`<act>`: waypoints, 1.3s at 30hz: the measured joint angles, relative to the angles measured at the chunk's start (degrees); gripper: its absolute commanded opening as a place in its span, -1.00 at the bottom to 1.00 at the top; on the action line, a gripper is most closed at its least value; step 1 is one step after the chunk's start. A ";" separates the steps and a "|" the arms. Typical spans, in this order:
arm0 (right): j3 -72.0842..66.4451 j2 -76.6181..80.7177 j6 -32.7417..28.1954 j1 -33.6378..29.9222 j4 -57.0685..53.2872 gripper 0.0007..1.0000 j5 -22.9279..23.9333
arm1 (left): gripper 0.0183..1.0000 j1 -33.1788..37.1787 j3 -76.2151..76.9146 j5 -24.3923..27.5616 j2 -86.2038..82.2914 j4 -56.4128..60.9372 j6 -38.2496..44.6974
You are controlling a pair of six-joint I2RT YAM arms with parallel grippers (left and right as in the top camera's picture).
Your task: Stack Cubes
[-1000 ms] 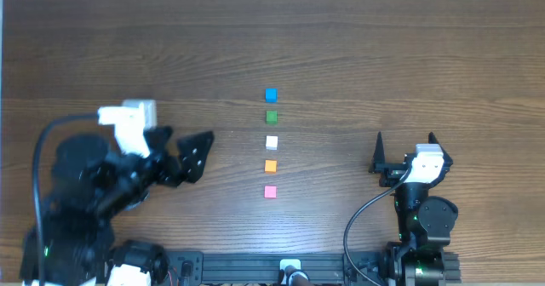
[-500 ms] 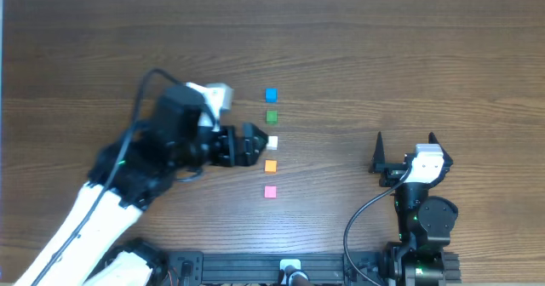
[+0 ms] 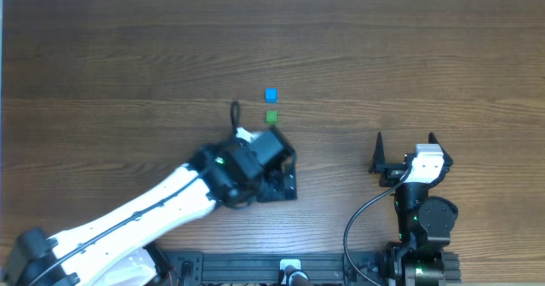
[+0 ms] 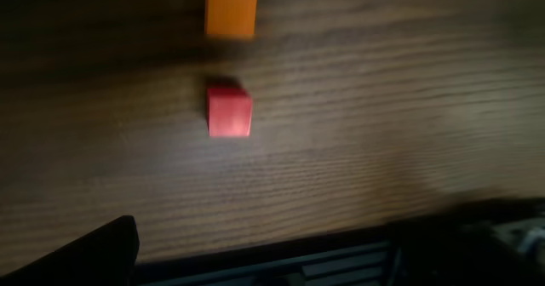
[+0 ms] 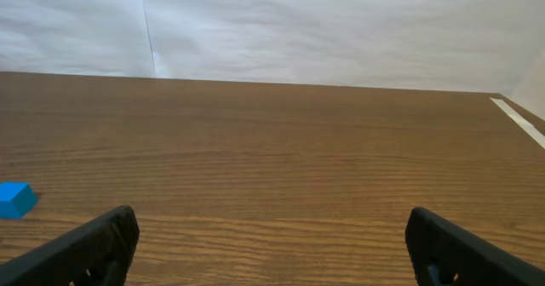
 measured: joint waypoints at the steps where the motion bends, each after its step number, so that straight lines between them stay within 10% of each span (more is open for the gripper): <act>1: 0.00 0.00 0.02 0.00 0.00 0.99 0.02 | 0.99 -1.01 0.00 -0.44 0.74 0.00 -1.25; 39: 0.00 0.00 0.02 0.00 0.00 0.99 0.02 | 0.99 -4.15 -6.67 -8.96 15.43 13.42 2.82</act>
